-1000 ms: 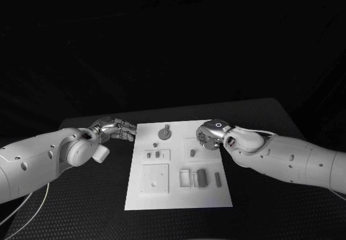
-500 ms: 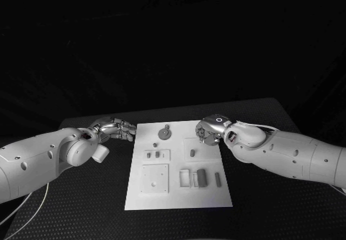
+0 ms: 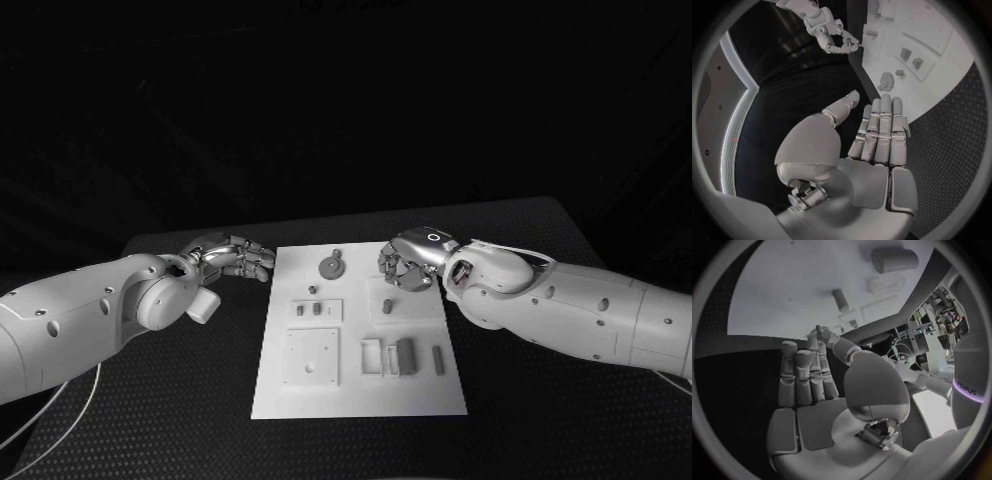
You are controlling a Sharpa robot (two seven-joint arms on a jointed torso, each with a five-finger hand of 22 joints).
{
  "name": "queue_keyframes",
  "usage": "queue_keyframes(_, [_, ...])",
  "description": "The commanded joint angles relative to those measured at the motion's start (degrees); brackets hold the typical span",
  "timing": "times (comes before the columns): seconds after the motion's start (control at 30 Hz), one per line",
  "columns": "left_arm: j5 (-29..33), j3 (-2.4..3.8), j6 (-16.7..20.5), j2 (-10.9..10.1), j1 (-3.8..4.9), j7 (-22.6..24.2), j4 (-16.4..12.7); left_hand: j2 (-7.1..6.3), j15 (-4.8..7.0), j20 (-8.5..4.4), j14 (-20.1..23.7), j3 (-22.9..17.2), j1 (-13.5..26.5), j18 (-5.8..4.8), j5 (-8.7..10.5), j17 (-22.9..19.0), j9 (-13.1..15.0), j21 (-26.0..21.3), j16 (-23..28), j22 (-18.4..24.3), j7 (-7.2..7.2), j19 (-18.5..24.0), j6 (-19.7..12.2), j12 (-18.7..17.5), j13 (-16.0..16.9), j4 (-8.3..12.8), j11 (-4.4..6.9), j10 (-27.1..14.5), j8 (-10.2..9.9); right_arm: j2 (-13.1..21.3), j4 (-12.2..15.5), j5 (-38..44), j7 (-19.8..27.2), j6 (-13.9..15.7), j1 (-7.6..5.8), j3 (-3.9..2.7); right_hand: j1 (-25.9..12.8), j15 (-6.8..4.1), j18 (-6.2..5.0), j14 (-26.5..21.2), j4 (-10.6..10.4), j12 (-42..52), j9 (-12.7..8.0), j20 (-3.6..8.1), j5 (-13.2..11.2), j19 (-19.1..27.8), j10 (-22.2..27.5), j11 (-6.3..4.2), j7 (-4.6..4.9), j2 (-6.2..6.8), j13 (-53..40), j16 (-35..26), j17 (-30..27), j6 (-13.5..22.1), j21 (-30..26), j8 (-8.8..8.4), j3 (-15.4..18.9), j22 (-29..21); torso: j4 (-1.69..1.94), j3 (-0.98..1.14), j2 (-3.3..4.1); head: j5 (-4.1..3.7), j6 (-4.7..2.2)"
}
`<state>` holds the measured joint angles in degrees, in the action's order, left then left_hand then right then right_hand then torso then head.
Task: Assemble the parts on the task board
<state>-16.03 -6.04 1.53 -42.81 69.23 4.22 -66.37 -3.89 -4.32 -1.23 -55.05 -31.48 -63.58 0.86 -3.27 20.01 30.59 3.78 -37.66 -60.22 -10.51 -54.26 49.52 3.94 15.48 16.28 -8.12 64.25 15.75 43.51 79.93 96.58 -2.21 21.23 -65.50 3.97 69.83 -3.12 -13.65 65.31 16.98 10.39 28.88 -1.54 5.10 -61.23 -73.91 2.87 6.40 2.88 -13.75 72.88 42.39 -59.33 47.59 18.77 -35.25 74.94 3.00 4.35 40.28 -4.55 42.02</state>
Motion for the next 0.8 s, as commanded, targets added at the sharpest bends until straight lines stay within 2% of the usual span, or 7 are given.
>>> queue_keyframes(0.03, [-0.12, 0.05, 0.47, 0.11, 0.05, 0.39, 0.01, -0.18, -0.37, 0.24, -0.09, 0.26, 0.49, 0.19, -0.25, 0.10, -0.08, 0.08, 0.29, 0.10, -0.01, 0.16, -0.49, -0.14, -0.06, -0.05, -0.07, -0.30, -0.26, -0.86, 1.26, -5.18, 3.93, 5.42, 0.01, -0.04, 0.48, -0.36, -1.35, 0.00, -0.12, 0.04, 0.06, 0.32, 0.38, 0.09, -0.28, -0.06, -0.11, -0.03, -0.04, 0.19, 0.08, -0.43, 0.16, 0.25, -0.08, 0.95, 0.09, -0.06, -0.01, 0.77, 0.04])
queue_keyframes(0.3, [-0.12, 0.05, 1.24, 0.64, 0.05, 0.50, 0.45, -0.19, -0.37, 0.25, -0.11, 0.27, 0.53, 0.19, -0.25, 0.18, -0.07, 0.08, 0.34, 0.13, -0.02, 0.16, -0.52, -0.13, -0.09, -0.07, -0.09, -0.36, -0.27, -4.04, 2.03, -7.42, 5.26, 5.45, 0.16, -0.04, 0.46, -0.34, -1.35, -0.07, -0.11, -0.13, 0.06, 0.34, 0.39, 0.11, -0.16, -0.02, -0.06, -0.18, -0.08, 0.01, 0.09, -0.27, 0.07, 0.18, -0.13, 0.90, 0.04, -0.13, -0.02, 2.96, 0.07])
queue_keyframes(0.47, [0.22, 0.05, 2.86, 0.85, 0.05, 1.41, 0.59, -0.18, -0.36, 0.24, -0.13, 0.26, 0.55, 0.19, -0.26, 0.25, -0.06, 0.09, 0.38, 0.16, -0.01, 0.14, -0.49, -0.08, -0.09, -0.08, -0.07, -0.32, -0.23, -6.37, 1.52, -7.60, 5.30, 4.27, 1.24, -0.04, 0.41, -0.30, -1.35, -0.13, -0.10, -0.26, 0.06, 0.33, 0.39, 0.18, -0.06, 0.02, -0.01, -0.31, -0.11, -0.12, 0.10, -0.15, -0.03, 0.13, -0.15, 0.87, 0.00, -0.14, -0.01, 4.82, 0.25])
queue_keyframes(0.57, [0.86, 0.05, 4.50, 0.95, 0.06, 2.14, 0.67, -0.20, -0.33, 0.23, -0.18, 0.24, 0.55, 0.20, -0.26, 0.39, -0.01, 0.09, 0.47, 0.22, 0.05, 0.13, -0.35, 0.04, -0.07, -0.07, 0.01, -0.14, -0.13, -7.83, 0.67, -7.14, 5.41, 3.91, 2.03, -0.02, 0.39, -0.29, -1.35, -0.15, -0.09, -0.30, 0.06, 0.33, 0.39, 0.20, -0.04, 0.03, 0.00, -0.35, -0.13, -0.16, 0.11, -0.11, -0.05, 0.11, -0.15, 0.86, 0.01, -0.21, -0.01, 5.38, 0.39])
queue_keyframes(0.6, [0.96, 0.05, 5.06, 0.99, 0.06, 2.40, 0.66, -0.22, -0.33, 0.23, -0.18, 0.24, 0.56, 0.20, -0.25, 0.43, 0.01, 0.09, 0.51, 0.24, 0.07, 0.12, -0.31, 0.07, -0.07, -0.07, 0.04, -0.07, -0.09, -8.33, 0.37, -6.34, 5.56, 4.00, 2.30, 0.00, 0.39, -0.28, -1.35, -0.16, -0.09, -0.31, 0.06, 0.33, 0.39, 0.21, -0.03, 0.04, 0.00, -0.36, -0.13, -0.17, 0.12, -0.10, -0.06, 0.11, -0.15, 0.86, -0.01, -0.16, -0.01, 5.84, 0.47])
queue_keyframes(0.77, [1.39, 0.04, 6.95, 1.30, 0.07, 3.23, 0.46, -0.27, -0.31, 0.21, -0.23, 0.20, 0.55, 0.19, -0.27, 0.64, 0.07, 0.10, 0.66, 0.32, 0.17, 0.10, -0.11, 0.19, -0.04, -0.07, 0.15, 0.19, 0.05, -9.94, -0.33, -4.21, 5.88, 3.89, 3.83, 0.27, 0.40, -0.27, -1.35, -0.18, -0.08, -0.36, 0.07, 0.33, 0.39, 0.23, -0.01, 0.05, 0.02, -0.40, -0.15, -0.22, 0.13, -0.06, -0.09, 0.09, -0.15, 0.86, 0.11, -0.14, 0.01, 7.94, 1.30])
queue_keyframes(0.8, [1.45, 0.04, 7.11, 1.35, 0.08, 3.25, 0.46, -0.29, -0.31, 0.21, -0.24, 0.19, 0.54, 0.20, -0.27, 0.66, 0.07, 0.10, 0.68, 0.32, 0.18, 0.09, -0.09, 0.20, -0.04, -0.06, 0.16, 0.22, 0.06, -10.12, -0.45, -4.14, 5.89, 3.75, 3.99, 0.35, 0.40, -0.27, -1.35, -0.18, -0.08, -0.36, 0.07, 0.33, 0.39, 0.24, -0.01, 0.05, 0.02, -0.40, -0.16, -0.22, 0.13, -0.05, -0.10, 0.09, -0.15, 0.86, 0.08, -0.12, 0.01, 8.10, 1.39])
